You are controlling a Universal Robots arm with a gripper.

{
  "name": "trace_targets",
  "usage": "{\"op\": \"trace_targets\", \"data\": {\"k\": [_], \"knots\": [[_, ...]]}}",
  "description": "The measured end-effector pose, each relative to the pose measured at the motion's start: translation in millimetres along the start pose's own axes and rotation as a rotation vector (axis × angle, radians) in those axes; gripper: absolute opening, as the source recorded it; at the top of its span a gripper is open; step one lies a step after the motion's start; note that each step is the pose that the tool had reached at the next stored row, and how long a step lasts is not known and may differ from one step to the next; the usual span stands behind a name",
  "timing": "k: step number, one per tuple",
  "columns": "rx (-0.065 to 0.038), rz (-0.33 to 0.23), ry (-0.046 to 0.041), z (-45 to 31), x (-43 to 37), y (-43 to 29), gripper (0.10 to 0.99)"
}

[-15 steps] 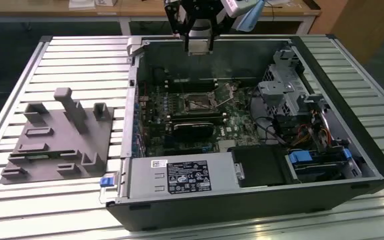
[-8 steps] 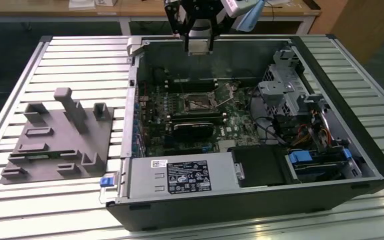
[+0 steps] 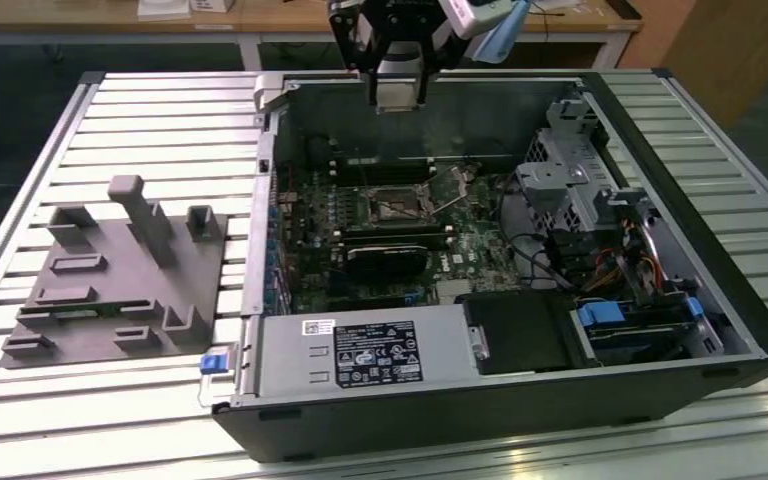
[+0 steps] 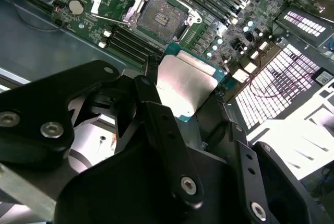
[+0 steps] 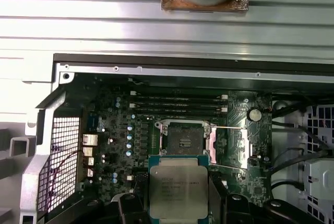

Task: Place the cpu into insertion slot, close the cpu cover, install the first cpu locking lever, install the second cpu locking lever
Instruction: 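Place the cpu into insertion slot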

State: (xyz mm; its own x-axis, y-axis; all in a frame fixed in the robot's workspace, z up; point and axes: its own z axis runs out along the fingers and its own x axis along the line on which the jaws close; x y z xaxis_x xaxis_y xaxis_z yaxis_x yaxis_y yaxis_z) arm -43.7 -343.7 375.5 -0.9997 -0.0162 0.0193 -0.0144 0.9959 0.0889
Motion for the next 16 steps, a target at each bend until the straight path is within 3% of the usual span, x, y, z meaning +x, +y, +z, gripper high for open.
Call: {"op": "trace_targets", "data": {"k": [16], "knots": [[0.005,-0.002,-0.0006,10.2,-0.2,-0.9,0.541]]}}
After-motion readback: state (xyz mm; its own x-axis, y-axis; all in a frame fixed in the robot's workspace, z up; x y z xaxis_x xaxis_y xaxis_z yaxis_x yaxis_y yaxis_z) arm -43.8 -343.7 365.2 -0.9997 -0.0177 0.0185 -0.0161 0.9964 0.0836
